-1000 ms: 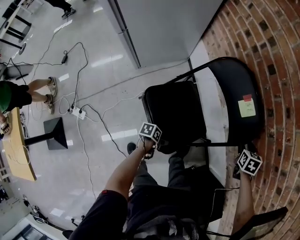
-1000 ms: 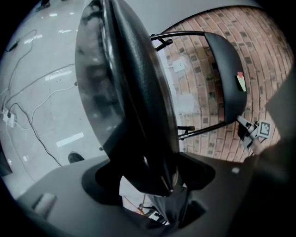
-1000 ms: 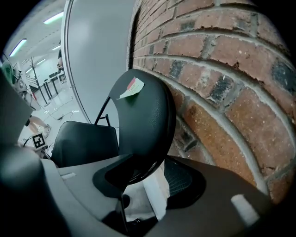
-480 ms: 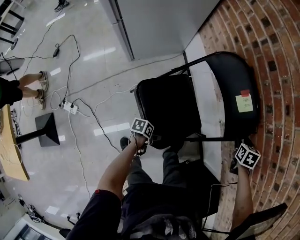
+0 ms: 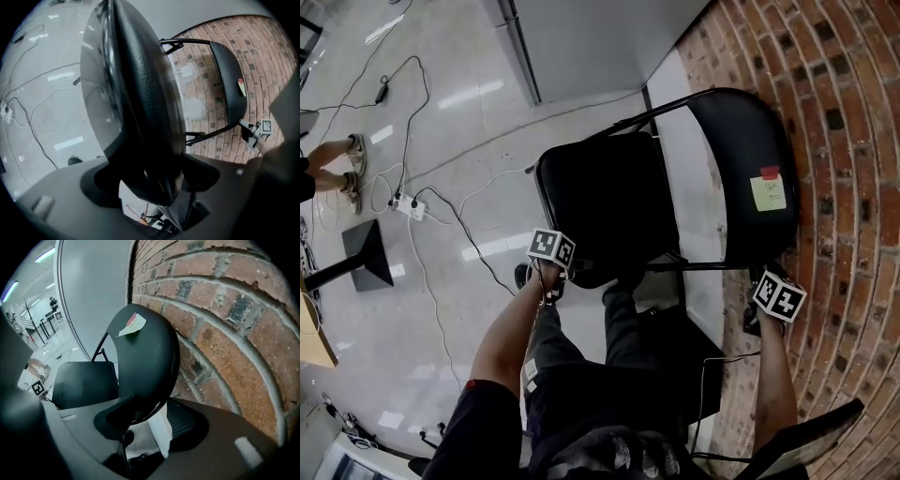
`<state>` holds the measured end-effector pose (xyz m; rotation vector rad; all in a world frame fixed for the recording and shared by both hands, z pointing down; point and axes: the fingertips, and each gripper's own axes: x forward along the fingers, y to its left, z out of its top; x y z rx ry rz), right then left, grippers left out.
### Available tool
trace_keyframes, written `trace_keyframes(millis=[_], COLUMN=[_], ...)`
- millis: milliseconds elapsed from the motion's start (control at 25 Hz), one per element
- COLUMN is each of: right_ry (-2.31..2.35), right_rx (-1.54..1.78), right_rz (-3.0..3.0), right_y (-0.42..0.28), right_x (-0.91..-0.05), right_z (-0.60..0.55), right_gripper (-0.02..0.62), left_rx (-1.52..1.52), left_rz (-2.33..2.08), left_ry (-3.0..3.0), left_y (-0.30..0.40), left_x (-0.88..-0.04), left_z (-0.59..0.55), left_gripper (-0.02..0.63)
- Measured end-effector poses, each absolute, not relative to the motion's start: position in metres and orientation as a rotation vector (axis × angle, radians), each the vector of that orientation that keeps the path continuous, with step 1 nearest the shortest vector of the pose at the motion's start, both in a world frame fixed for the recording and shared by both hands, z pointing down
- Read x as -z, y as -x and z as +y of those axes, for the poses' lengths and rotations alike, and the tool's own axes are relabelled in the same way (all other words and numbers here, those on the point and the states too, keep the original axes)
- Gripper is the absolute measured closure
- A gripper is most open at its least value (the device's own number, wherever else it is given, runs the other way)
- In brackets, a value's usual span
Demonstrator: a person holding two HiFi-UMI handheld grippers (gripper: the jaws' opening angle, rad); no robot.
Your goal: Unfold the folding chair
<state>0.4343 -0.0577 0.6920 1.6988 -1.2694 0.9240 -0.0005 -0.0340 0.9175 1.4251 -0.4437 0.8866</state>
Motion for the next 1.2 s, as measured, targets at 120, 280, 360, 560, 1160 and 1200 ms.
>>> trace_keyframes(millis=[120, 280, 360, 560, 1160, 1200], right_ry=[-1.690, -1.684, -1.684, -1.672, -1.657, -1.657], right_rx=[-0.942, -0.947, -0.950, -0.974, -1.013, -1.016], right_rz=[-1.250, -1.248, -1.251, -1.227, -1.219, -1.217], right_y=[-0.435, -0.433, -0.433, -0.441, -0.430, -0.430], right_x=[-0.694, -0.697, -0.699, -0.702, -0.713, -0.713], right_z=[-0.056, -0.056, -0.057, -0.059, -0.055, -0.054], right_gripper=[0.393, 0.393, 0.393, 0.393, 0.391, 0.391], left_rx=[-0.857, -0.853, -0.849, -0.814, -0.804, -0.806], left_rz=[-0.465, -0.478, -0.484, -0.509, -0.514, -0.515], left_ry=[-1.415, -1.398, -1.395, -1.425, -1.442, -1.444], left_y=[0.002, 0.009, 0.011, 0.009, 0.020, 0.020], left_x=[-0.919, -0.925, -0.927, -0.931, -0.943, -0.944], left_z=[-0.036, -0.034, -0.034, -0.039, -0.037, -0.037], left_gripper=[0.215, 0.212, 0.210, 0.207, 0.202, 0.201])
